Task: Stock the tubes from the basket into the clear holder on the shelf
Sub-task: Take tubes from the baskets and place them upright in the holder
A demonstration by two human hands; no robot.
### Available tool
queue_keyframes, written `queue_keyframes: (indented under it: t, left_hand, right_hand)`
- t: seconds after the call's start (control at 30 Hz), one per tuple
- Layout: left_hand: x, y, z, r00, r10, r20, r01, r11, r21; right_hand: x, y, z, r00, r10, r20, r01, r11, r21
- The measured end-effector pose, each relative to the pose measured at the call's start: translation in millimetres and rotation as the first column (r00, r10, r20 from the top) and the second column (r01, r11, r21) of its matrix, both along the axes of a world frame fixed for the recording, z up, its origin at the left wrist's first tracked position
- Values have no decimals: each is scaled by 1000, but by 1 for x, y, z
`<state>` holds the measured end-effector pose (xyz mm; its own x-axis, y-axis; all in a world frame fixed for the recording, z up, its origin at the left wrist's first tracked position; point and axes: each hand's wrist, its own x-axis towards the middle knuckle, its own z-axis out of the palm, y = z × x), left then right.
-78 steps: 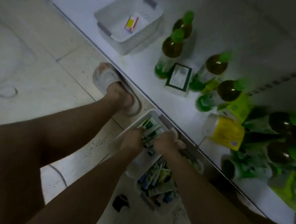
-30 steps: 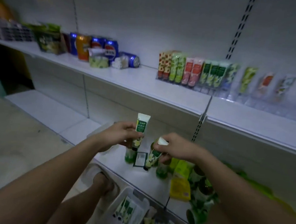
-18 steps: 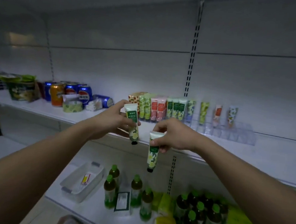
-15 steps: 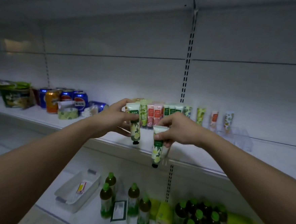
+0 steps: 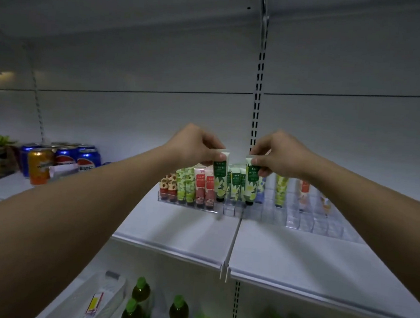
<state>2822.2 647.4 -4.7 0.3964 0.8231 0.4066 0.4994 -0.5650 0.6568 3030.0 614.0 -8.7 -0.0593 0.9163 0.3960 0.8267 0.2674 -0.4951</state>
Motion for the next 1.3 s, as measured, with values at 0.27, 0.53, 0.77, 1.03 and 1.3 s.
queue_keyframes:
  t: [0.27, 0.53, 0.77, 1.03, 1.3]
  left_hand:
    - [37, 60, -18, 985, 110, -134, -93, 988, 125]
    - [57, 96, -31, 958, 175, -228, -122, 966, 227]
    - [57, 102, -25, 947, 162, -279, -88, 962, 259]
    - [54, 102, -28, 961, 145, -237, -84, 964, 251]
    - [53, 103, -23, 949, 127, -290, -66, 975, 210]
  right_hand:
    - [20, 44, -24, 997, -69, -44, 75, 987, 139]
    - [27, 73, -38, 991, -53, -121, 80, 970, 228]
    - [19, 80, -40, 989, -33, -146, 68, 968, 240]
    - [18, 81, -41, 980, -65, -186, 117, 951, 285]
    - [19, 85, -48, 980, -84, -180, 132, 953, 272]
